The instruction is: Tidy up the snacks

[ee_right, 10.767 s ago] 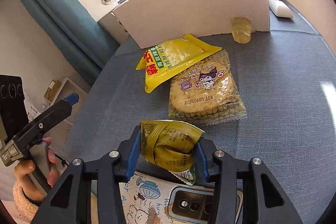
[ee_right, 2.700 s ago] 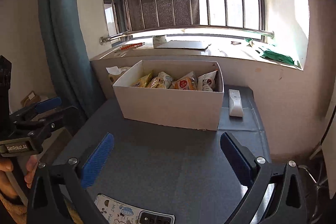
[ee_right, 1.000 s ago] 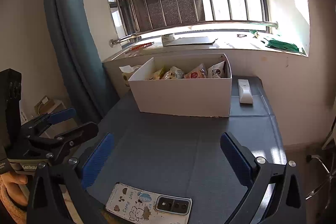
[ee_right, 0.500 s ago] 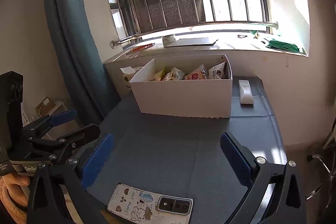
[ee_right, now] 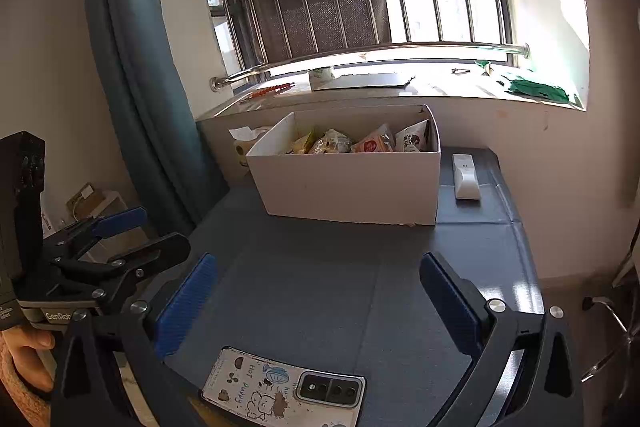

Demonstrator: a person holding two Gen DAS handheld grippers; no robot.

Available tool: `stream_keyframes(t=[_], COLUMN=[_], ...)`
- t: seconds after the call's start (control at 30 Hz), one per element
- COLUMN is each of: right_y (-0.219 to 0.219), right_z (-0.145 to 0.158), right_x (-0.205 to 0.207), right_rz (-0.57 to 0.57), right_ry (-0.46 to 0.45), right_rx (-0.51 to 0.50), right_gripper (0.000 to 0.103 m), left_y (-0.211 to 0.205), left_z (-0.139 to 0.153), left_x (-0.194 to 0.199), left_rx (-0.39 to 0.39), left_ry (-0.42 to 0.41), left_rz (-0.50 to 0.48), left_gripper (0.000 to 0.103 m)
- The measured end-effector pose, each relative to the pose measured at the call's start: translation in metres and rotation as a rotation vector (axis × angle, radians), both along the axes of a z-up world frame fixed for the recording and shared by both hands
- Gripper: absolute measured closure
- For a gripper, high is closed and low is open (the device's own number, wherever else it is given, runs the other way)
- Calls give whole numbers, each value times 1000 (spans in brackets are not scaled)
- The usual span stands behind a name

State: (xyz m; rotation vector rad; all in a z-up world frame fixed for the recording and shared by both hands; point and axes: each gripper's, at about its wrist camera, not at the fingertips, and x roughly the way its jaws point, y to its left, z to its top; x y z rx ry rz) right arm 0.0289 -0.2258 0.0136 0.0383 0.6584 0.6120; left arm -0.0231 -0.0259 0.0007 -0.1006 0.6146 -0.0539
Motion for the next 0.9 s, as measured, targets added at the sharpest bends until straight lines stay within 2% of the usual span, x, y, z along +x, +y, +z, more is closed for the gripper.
stream_keyframes(t=[0.9], right_y=[4], right_z=[-1], right_x=[0], right_rz=[8], right_ry=[1], right_rx=[-3], right_gripper=[0], left_y=[4], left_z=[-2], left_x=[-3], left_rx=[-18], left_ry=[-10], left_rz=[7], left_gripper=[0])
